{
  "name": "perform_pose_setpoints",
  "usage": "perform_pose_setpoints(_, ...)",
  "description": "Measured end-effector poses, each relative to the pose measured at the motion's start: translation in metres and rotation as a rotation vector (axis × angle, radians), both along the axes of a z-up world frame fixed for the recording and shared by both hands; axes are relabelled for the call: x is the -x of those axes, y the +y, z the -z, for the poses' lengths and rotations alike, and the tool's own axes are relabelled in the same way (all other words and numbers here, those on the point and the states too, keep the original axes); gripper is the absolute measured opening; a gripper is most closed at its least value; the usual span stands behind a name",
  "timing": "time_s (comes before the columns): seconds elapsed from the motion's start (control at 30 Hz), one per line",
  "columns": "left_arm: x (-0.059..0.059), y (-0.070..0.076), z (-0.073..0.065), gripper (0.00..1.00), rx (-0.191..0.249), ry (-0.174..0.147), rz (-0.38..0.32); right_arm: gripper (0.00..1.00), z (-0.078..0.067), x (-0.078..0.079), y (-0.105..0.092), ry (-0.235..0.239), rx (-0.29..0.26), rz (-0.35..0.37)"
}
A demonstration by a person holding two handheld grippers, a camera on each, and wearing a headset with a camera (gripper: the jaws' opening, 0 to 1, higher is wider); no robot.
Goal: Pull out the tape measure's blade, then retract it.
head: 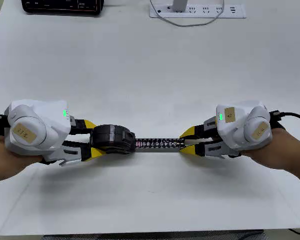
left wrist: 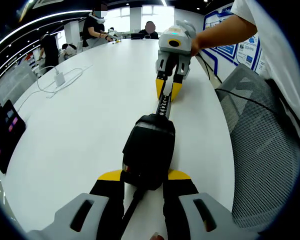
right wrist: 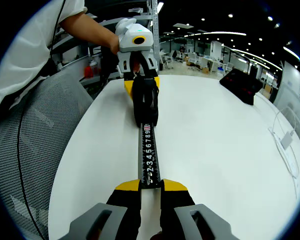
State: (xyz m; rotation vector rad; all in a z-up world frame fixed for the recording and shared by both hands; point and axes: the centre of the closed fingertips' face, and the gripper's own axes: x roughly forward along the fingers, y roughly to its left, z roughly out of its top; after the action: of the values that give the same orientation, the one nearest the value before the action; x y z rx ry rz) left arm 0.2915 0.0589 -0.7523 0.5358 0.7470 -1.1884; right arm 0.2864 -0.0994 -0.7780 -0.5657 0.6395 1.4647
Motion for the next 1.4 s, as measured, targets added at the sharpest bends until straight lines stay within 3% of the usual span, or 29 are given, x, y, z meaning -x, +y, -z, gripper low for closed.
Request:
perform_pose_setpoints(0.4, 0.001, 0.0, 0.0, 0.24, 0.0, 0.0, -0.001, 0.1, -0.002, 0.0, -0.003, -0.002, -0.002, 0.011)
perform_pose_setpoints(1.4, 0.0, 0.0, 0.0, 0.24, 0.0, 0.001, -0.009, 0.1, -0.001, 0.002, -0.036, 0.009, 0.046, 0.028)
